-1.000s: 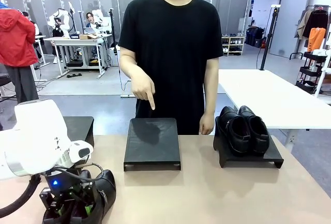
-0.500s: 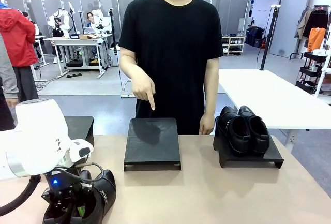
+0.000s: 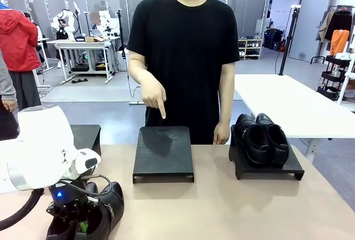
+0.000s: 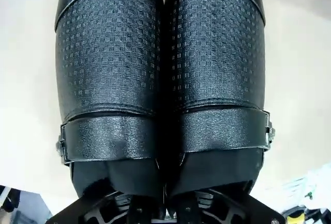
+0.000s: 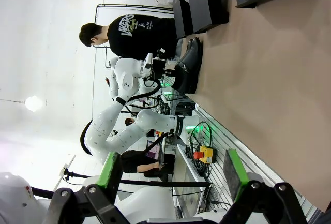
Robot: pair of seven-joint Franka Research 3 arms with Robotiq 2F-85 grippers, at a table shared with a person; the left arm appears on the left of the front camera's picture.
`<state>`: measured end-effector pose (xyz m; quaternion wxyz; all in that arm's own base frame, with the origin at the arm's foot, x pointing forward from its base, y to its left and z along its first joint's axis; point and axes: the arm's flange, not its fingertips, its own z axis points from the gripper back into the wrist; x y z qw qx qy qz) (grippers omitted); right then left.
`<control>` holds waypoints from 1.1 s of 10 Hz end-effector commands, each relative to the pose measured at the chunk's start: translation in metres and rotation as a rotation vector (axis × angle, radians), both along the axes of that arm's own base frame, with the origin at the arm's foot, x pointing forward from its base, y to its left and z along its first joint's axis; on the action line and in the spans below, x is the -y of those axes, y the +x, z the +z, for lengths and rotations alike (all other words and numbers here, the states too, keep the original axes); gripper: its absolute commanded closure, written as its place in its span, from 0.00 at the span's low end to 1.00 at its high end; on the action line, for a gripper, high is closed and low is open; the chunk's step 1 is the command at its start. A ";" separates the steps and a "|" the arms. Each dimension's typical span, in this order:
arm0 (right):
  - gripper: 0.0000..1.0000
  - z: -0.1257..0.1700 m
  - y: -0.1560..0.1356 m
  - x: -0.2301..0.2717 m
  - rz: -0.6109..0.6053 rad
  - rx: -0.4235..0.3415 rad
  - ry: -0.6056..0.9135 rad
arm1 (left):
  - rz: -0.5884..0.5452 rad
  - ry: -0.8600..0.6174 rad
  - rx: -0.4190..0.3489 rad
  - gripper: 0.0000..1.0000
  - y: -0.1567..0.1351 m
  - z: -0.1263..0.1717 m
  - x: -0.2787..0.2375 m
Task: Place the shoes on the stand as instructed by the person.
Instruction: Pick up another pair of Shoes and place it on the Shoes Stand indicated by the person.
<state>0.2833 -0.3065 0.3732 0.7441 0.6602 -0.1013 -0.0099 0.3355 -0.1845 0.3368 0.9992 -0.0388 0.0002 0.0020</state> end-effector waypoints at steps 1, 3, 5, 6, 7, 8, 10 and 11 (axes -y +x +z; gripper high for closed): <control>0.00 0.002 -0.003 -0.003 0.001 -0.010 -0.018 | -0.018 -0.019 0.025 1.00 -0.014 0.019 -0.006; 0.00 0.002 -0.003 -0.003 0.001 -0.010 -0.018 | -0.022 -0.024 0.063 1.00 -0.017 0.052 -0.010; 0.00 0.002 -0.003 -0.003 0.001 -0.010 -0.018 | -0.038 -0.022 0.094 1.00 -0.011 0.077 -0.012; 0.00 0.002 -0.003 -0.003 0.001 -0.010 -0.018 | -0.046 -0.009 0.104 1.00 -0.009 0.089 -0.012; 0.00 0.002 -0.003 -0.003 0.001 -0.010 -0.018 | -0.064 -0.003 0.113 1.00 -0.007 0.097 -0.011; 0.00 0.002 -0.003 -0.003 0.001 -0.010 -0.018 | -0.071 -0.001 0.123 1.00 -0.007 0.103 -0.010; 0.00 0.002 -0.003 -0.003 0.001 -0.010 -0.018 | -0.082 -0.028 0.134 1.00 -0.008 0.109 -0.011; 0.00 0.002 -0.003 -0.003 0.001 -0.010 -0.018 | -0.081 0.011 0.094 1.00 -0.004 0.089 -0.018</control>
